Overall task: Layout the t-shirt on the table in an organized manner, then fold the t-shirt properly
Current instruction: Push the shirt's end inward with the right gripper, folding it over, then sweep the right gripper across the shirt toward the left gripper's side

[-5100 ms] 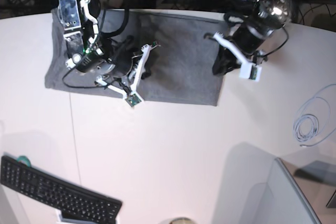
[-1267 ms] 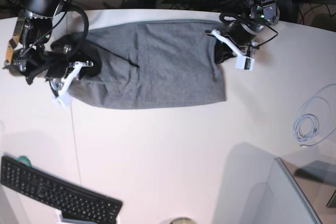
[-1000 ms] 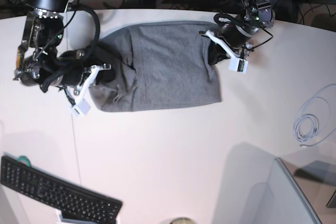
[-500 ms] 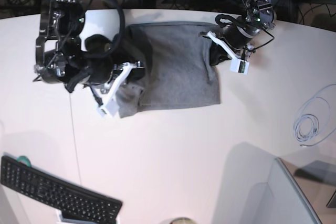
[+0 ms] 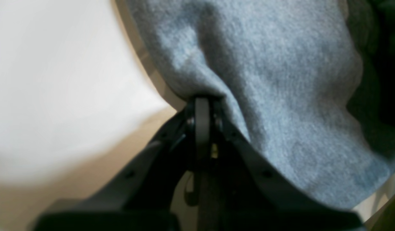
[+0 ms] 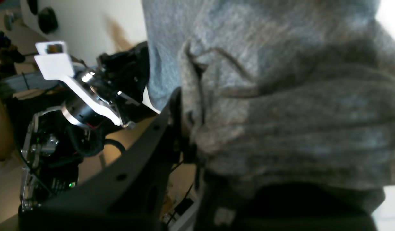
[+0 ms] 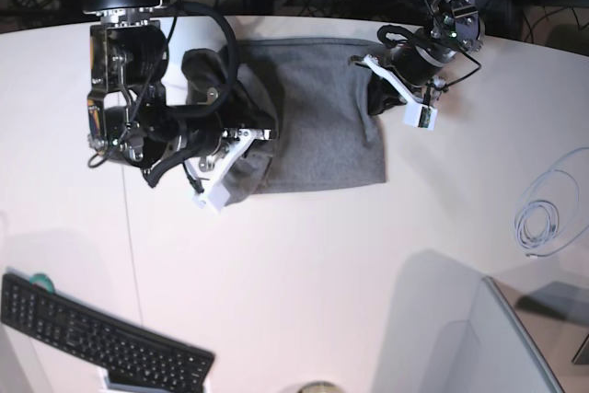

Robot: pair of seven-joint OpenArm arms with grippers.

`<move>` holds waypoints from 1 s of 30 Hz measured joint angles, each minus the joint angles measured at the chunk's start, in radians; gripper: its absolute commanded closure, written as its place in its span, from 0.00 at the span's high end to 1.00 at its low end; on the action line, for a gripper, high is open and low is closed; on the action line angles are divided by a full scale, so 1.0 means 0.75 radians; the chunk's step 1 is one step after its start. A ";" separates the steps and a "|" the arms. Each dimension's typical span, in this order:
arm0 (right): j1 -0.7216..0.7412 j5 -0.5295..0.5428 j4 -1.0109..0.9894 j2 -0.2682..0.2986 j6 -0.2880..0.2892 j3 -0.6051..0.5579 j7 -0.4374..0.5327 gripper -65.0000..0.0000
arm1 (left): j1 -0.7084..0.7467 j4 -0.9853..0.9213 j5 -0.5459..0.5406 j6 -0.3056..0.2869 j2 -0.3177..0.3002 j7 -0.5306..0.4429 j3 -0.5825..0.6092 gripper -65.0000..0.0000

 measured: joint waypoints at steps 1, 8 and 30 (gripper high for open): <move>0.011 0.000 -0.020 0.001 -0.001 -0.005 0.024 0.01 | 0.001 0.000 -0.001 0.000 0.000 0.000 -0.001 0.00; 0.099 -0.002 -0.235 0.004 -0.034 -0.184 0.136 0.01 | 0.001 0.000 0.000 0.000 0.001 0.000 -0.001 0.00; 0.144 -0.004 -0.276 0.007 -0.142 -0.310 0.263 0.42 | 0.085 0.321 0.018 0.001 -0.057 0.280 -0.352 0.00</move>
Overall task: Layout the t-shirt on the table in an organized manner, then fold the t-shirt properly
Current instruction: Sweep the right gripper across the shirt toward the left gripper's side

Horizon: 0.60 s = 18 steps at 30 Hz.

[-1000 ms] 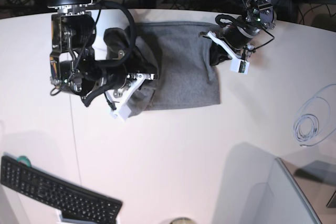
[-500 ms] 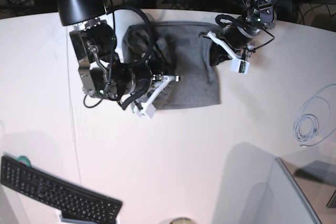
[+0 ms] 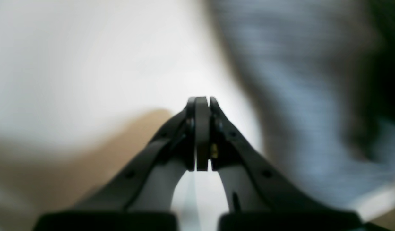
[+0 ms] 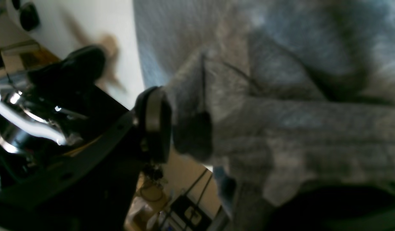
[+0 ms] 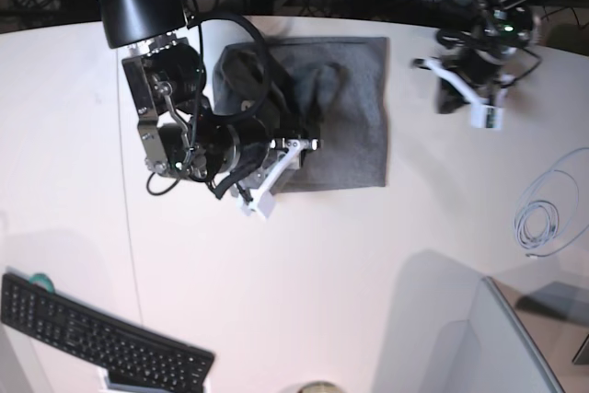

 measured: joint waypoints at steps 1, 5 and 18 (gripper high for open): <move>0.006 0.003 0.012 -0.001 0.001 -0.001 -0.001 0.42 | 0.024 0.023 0.004 -0.003 -0.034 0.031 -0.042 0.00; 0.017 0.001 0.017 0.001 0.001 0.000 0.001 0.42 | 0.140 0.053 0.002 -0.007 -0.145 0.078 -0.125 0.00; 0.037 0.004 0.011 -0.013 -0.228 -0.374 0.096 0.69 | 0.199 0.056 -0.013 -0.042 -0.171 0.069 -0.349 0.00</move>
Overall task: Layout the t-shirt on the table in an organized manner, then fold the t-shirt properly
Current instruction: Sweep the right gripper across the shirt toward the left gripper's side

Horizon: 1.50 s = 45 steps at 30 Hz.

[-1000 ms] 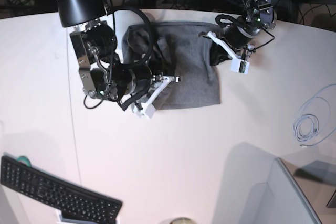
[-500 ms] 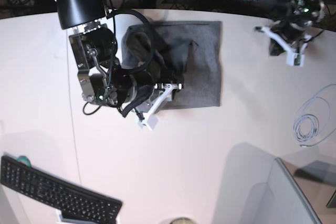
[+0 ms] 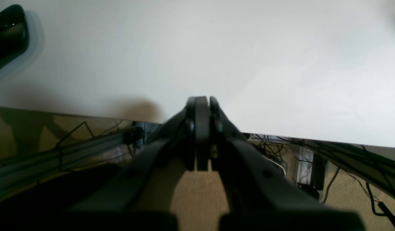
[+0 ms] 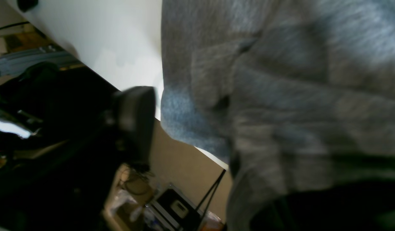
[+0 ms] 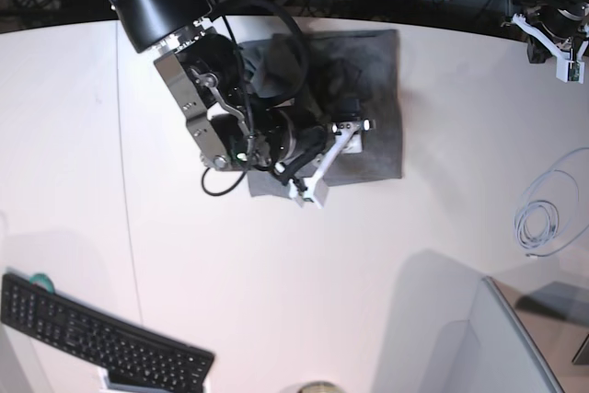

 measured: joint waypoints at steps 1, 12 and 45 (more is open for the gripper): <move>0.012 0.000 0.000 0.003 -0.001 -0.030 0.008 0.69 | -0.001 0.002 -0.001 0.000 0.004 0.000 -0.001 0.00; 0.150 0.008 -0.085 -0.001 -0.174 -0.333 0.017 0.69 | 0.000 0.000 -0.001 -0.001 0.007 -0.001 -0.001 0.00; 0.377 0.035 0.401 0.067 -0.282 -0.809 -0.141 0.66 | -0.016 -0.058 0.014 -0.006 0.004 -0.002 0.001 0.00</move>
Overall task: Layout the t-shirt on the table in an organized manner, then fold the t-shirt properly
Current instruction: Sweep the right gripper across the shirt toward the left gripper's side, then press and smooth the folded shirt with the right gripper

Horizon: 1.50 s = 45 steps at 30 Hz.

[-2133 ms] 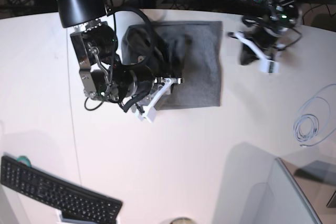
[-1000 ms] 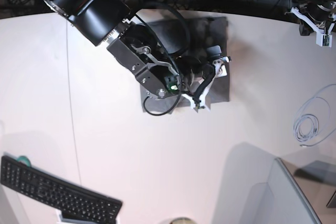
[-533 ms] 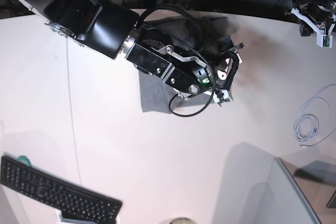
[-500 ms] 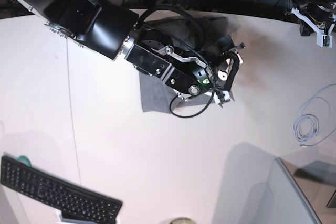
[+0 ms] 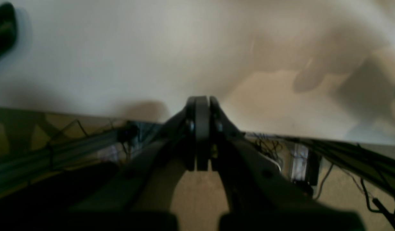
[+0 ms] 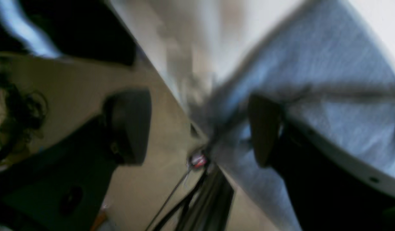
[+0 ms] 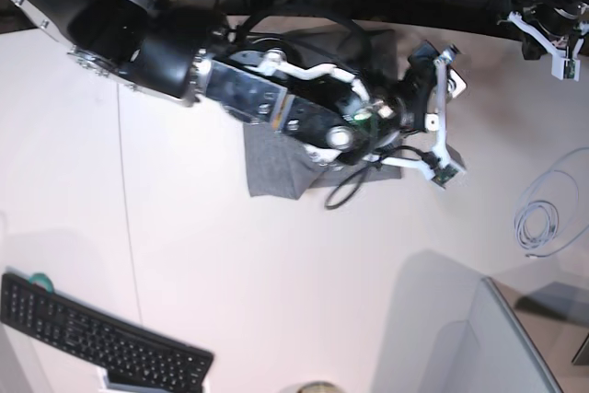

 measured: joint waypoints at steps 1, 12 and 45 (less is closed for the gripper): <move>-0.026 0.014 0.077 0.040 -0.048 0.075 -0.052 0.61 | 0.002 -0.003 0.004 0.001 -0.001 0.001 -0.003 0.00; -0.371 -0.003 0.171 0.370 0.014 0.656 0.126 0.00 | -0.020 -0.005 -0.014 0.001 -0.008 0.000 -0.136 0.00; -0.243 -0.025 -0.333 0.136 0.073 0.435 0.270 0.00 | -0.027 -0.005 -0.014 -0.004 -0.005 -0.003 -0.126 0.00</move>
